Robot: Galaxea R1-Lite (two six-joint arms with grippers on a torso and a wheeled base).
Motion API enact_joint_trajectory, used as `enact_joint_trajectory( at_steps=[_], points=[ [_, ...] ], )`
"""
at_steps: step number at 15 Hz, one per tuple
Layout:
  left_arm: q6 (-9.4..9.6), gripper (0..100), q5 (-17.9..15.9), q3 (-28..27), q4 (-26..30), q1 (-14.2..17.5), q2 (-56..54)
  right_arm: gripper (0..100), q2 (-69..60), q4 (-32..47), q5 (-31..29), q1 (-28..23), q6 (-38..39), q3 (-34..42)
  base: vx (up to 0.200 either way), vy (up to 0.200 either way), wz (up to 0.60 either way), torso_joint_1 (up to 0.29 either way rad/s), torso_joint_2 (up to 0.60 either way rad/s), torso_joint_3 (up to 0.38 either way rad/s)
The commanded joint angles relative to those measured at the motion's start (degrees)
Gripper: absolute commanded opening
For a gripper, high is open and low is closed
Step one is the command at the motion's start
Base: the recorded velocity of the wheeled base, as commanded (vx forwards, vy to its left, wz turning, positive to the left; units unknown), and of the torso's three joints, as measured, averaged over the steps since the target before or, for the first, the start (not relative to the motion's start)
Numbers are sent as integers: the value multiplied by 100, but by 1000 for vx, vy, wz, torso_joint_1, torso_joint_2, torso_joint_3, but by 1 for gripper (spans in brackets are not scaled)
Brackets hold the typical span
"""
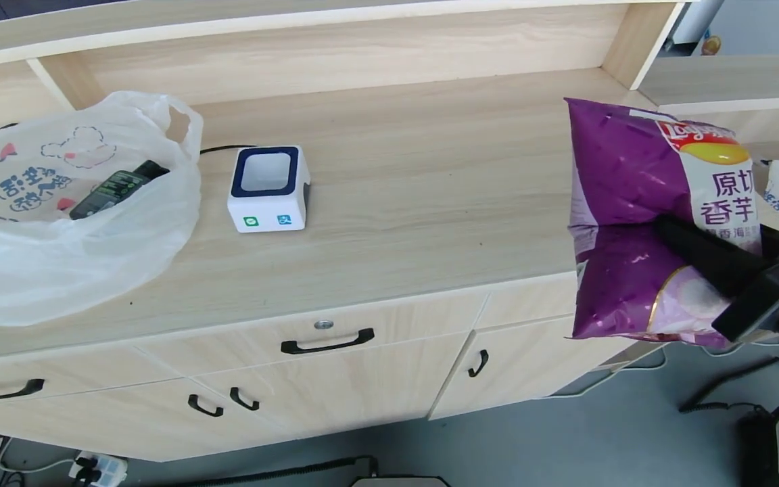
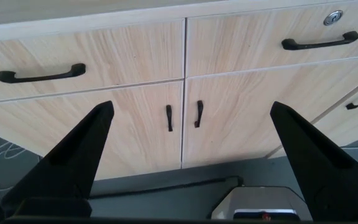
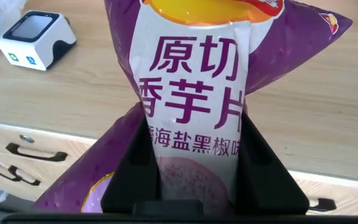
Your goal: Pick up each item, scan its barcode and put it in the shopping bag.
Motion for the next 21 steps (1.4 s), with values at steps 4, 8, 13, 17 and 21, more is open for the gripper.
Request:
enact_joint_trajectory(
  at_steps=[4,8,13,17,21],
  points=[
    [-5,100,-2,0,-6,1,9,0,-85,52,-40,-57,107,-38,0,0,600,5,4,2],
    [-102,100,-2,0,-6,1,9,0,-173,52,39,-584,133,23,0,100,150,4,2,1],
    [-216,100,-2,0,-6,1,9,0,-200,61,56,-602,282,32,0,200,0,0,4,2],
    [-207,100,-2,0,-6,1,9,0,-191,149,56,-602,326,23,150,200,0,1,1,4],
    [-198,100,-2,0,3,1,9,0,-200,149,65,-602,353,58,200,150,0,7,0,1]
  ],
)
